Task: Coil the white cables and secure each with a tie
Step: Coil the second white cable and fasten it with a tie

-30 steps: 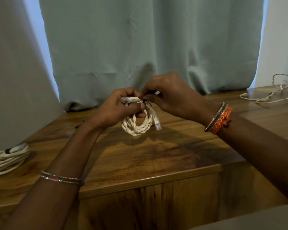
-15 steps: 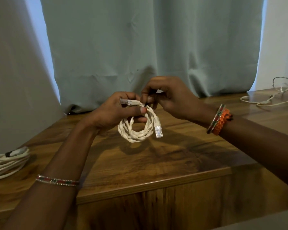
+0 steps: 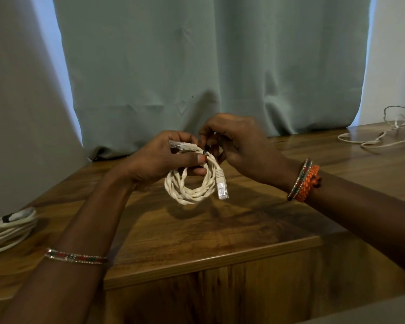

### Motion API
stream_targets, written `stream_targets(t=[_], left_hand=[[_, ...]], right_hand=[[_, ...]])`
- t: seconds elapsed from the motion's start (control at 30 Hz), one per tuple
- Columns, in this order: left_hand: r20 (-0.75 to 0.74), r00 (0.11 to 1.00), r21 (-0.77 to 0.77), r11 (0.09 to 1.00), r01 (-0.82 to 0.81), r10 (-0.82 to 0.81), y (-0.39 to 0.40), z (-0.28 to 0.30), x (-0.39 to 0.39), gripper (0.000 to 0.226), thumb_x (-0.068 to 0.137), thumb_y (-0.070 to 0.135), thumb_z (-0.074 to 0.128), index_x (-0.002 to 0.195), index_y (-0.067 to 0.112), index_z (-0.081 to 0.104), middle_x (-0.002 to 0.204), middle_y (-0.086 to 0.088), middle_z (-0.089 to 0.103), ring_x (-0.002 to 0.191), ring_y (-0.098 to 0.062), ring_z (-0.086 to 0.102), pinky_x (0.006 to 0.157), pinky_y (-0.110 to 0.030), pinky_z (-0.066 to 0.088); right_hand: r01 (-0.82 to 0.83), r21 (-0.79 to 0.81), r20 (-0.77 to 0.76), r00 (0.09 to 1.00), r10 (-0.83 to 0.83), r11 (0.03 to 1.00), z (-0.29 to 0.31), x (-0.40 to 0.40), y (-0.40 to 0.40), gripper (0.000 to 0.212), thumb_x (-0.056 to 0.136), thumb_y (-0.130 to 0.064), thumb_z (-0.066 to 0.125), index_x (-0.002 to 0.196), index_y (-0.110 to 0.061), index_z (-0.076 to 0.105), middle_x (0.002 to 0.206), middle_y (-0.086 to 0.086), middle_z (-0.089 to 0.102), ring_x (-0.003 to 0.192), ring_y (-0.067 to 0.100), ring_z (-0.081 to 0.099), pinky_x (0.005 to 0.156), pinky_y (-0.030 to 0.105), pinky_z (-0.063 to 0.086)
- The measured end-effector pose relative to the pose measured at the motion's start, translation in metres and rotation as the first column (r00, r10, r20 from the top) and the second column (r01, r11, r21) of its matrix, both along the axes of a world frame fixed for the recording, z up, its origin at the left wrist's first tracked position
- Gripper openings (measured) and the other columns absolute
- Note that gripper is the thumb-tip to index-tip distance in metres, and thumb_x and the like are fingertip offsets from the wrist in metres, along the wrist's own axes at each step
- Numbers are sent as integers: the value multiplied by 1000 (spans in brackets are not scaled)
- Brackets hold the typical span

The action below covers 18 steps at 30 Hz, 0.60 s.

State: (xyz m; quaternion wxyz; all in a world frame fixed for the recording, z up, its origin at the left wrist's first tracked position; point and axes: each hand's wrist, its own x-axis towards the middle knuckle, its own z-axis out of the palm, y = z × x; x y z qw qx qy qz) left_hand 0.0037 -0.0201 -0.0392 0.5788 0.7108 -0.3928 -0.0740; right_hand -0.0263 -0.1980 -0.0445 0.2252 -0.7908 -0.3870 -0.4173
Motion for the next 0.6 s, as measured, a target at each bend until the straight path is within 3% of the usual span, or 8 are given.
stream_targets(t=[0.2, 0.33, 0.5, 0.6], left_hand=[[-11, 1000, -14, 1000, 13, -13, 0, 2, -4, 33, 69, 3, 60, 97, -13, 56, 72, -7, 69, 66, -13, 69, 61, -18, 55], [-14, 1000, 20, 1000, 13, -13, 1, 2, -3, 41, 69, 3, 62, 104, -18, 55, 83, -15, 69, 73, -16, 70, 65, -19, 56], [10, 1000, 67, 998, -17, 16, 2, 0, 0, 35, 68, 3, 63, 101, -10, 61, 89, -20, 68, 77, -21, 69, 72, -23, 58], [-4, 1000, 75, 997, -17, 17, 2, -2, 1, 32, 67, 3, 63, 97, -8, 63, 86, -17, 69, 74, -19, 69, 71, -23, 58]], right_hand=[[7, -73, 103, 995, 1, 997, -1, -1, 1, 24, 78, -7, 43, 89, -2, 63, 84, 6, 58, 71, 10, 54, 58, 27, 48], [89, -172, 164, 985, -60, 981, -3, 2, -1, 20, 80, 7, 56, 93, -5, 64, 89, 6, 57, 72, 8, 52, 58, 27, 46], [115, -249, 160, 984, -77, 962, -5, 3, -2, 25, 76, 10, 59, 93, -7, 65, 91, 9, 59, 71, 19, 58, 53, 41, 50], [77, -224, 82, 995, -60, 972, -5, 3, -2, 24, 76, 9, 58, 93, -6, 66, 88, 5, 58, 72, 14, 56, 57, 34, 51]])
